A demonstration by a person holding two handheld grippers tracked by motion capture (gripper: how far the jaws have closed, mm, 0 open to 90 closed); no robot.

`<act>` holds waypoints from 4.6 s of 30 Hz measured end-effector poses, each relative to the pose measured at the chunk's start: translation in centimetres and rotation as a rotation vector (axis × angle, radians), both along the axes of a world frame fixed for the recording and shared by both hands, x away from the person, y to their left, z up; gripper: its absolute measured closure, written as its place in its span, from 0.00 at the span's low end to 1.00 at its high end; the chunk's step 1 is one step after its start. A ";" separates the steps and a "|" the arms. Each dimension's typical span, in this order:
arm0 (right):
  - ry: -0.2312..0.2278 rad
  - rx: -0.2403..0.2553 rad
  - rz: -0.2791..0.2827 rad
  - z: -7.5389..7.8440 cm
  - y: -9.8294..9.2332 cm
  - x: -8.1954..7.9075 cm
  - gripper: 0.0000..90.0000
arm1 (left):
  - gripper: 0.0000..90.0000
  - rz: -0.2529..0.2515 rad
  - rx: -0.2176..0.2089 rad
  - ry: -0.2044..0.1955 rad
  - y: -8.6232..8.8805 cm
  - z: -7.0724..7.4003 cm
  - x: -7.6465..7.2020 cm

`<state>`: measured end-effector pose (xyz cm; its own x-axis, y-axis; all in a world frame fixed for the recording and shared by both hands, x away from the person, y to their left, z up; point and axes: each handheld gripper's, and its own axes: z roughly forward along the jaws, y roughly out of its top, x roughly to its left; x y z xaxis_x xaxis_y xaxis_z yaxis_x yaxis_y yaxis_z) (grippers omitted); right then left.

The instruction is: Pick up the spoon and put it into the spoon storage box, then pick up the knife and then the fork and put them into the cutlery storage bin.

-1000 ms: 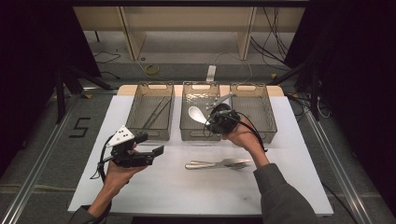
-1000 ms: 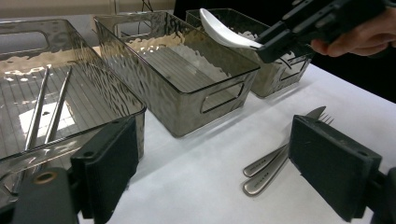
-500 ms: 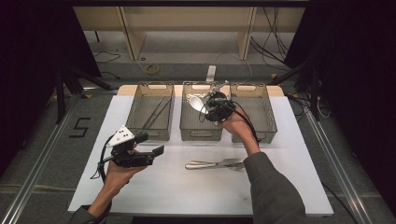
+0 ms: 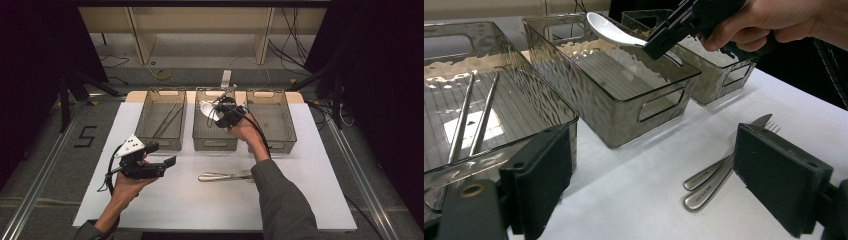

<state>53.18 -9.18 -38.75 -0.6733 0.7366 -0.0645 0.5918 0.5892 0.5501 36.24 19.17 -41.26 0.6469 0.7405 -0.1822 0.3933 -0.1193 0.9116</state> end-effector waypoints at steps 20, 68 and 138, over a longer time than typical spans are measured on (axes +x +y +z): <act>0.019 -0.017 -0.030 -1.6 1.1 0.3 0.67 | 0.17 -0.001 0.003 0.002 0.0 0.0 0.0; -0.072 0.230 0.078 -2.6 -1.4 -10.8 0.35 | 0.17 0.002 0.004 0.000 -0.2 0.0 0.2; 0.083 0.092 0.157 -9.0 1.3 -10.8 1.00 | 0.17 -0.005 0.014 -0.002 -0.2 0.0 -0.1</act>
